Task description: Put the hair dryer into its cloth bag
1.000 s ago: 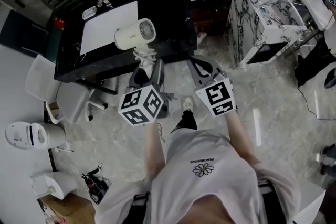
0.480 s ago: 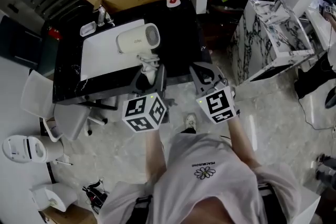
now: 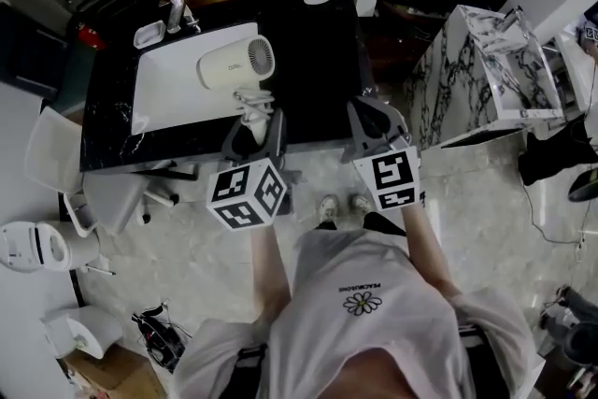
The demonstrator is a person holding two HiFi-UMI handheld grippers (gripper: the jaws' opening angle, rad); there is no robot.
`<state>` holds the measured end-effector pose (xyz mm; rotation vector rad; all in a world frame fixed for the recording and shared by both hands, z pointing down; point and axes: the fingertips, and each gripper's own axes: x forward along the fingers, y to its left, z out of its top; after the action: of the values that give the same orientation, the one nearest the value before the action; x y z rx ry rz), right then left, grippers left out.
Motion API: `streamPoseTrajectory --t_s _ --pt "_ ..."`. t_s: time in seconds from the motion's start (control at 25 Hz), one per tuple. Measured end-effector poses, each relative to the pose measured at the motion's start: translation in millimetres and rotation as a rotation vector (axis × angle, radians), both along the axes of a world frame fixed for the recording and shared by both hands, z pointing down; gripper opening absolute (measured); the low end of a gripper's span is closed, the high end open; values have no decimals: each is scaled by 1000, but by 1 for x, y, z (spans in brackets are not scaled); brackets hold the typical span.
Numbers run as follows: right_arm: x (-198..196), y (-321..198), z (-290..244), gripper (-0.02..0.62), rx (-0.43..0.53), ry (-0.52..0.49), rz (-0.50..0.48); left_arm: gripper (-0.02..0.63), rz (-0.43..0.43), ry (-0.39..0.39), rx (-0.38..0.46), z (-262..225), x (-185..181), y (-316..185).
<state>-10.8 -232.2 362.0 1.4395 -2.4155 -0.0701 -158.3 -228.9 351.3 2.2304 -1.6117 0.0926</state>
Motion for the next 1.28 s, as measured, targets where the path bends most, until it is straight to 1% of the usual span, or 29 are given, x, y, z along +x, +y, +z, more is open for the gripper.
streamPoseTrajectory --t_s 0.16,0.36,0.44,0.52,0.6,0.68,0.76,0.8,0.92,1.0,1.08,1.12,1.28 --pt "1 -5 -1 9 8 -10 -55 207 -49 -17 -17 5 2 0" --pt "4 -11 -4 9 14 -7 -104 207 -92 -34 -16 3 2 2" --pt "3 -12 -4 9 11 8 -133 207 -101 -50 -19 2 2 4" --pt "-1 -11 -4 9 18 46 -186 207 -108 -76 -23 3 2 5" --pt "-7 -7 0 11 37 125 -266 207 -116 -122 -30 5 1 7" --pt "-12 -2 10 15 50 231 -354 207 -124 -175 -43 9 1 12" --pt "-15 2 22 100 38 317 -437 207 -128 -210 -61 14 2 18" --pt "-17 5 29 120 22 350 -480 207 -128 -217 -71 18 4 21" --pt "-24 18 54 147 -41 460 -607 207 -129 -228 -112 30 7 30" --pt "-26 25 73 147 -52 563 -675 207 -133 -246 -146 38 7 35" --pt "-27 29 93 126 -42 665 -718 207 -134 -252 -172 44 7 41" --pt "-26 30 102 123 -45 702 -736 207 -136 -253 -181 47 7 44" --pt "-28 30 123 118 -96 751 -781 207 -147 -271 -214 58 5 53"
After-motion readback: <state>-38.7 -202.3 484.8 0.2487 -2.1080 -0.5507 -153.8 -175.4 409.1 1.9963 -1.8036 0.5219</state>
